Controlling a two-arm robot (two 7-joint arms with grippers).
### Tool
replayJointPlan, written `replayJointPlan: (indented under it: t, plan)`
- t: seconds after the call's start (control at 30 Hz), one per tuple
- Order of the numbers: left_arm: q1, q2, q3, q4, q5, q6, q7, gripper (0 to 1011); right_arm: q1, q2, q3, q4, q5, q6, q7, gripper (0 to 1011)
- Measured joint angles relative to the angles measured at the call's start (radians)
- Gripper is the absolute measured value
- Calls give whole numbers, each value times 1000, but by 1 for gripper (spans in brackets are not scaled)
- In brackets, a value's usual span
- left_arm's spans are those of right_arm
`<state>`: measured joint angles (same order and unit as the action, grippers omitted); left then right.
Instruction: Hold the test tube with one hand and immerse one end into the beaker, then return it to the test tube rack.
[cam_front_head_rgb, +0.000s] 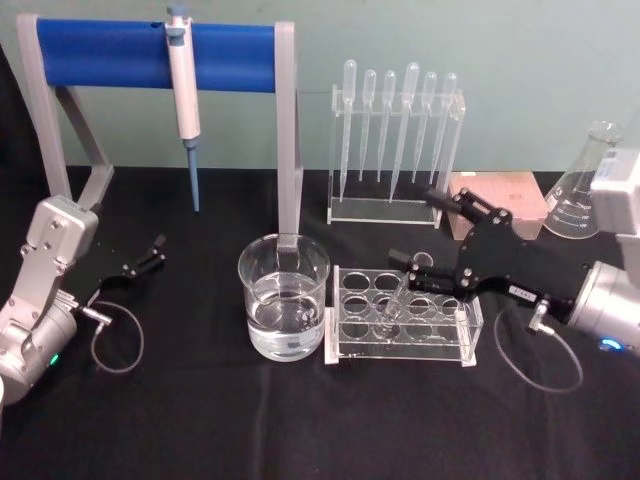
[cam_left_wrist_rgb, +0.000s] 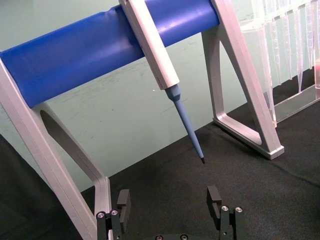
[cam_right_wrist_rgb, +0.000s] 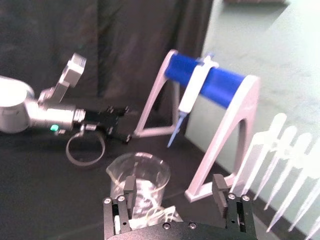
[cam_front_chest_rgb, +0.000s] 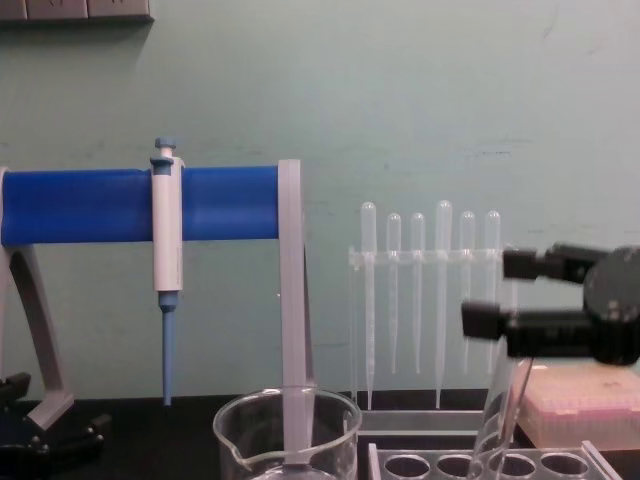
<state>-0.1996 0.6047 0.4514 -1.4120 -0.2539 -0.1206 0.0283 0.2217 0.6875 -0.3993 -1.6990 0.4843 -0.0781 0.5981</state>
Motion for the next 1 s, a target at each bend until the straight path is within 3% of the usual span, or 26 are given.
replayJointPlan:
  t: [0.2, 0.37, 0.53, 0.73, 1.0]
  plan:
    - [0, 0, 0, 0, 0, 0, 0, 1000, -62, -18, 66, -43, 32, -27, -61, 1002]
    - [0, 0, 0, 0, 0, 0, 0, 1000, -137, -60, 132, -72, 49, -51, -155, 1002]
    - [0, 0, 0, 0, 0, 0, 0, 1000, -209, -119, 174, -105, -22, -43, -329, 1002]
    - [0, 0, 0, 0, 0, 0, 0, 1000, -246, -186, 183, -98, -135, -22, -486, 1002]
    - [0, 0, 0, 0, 0, 0, 0, 1000, -250, -239, 180, -39, -213, 3, -566, 1002]
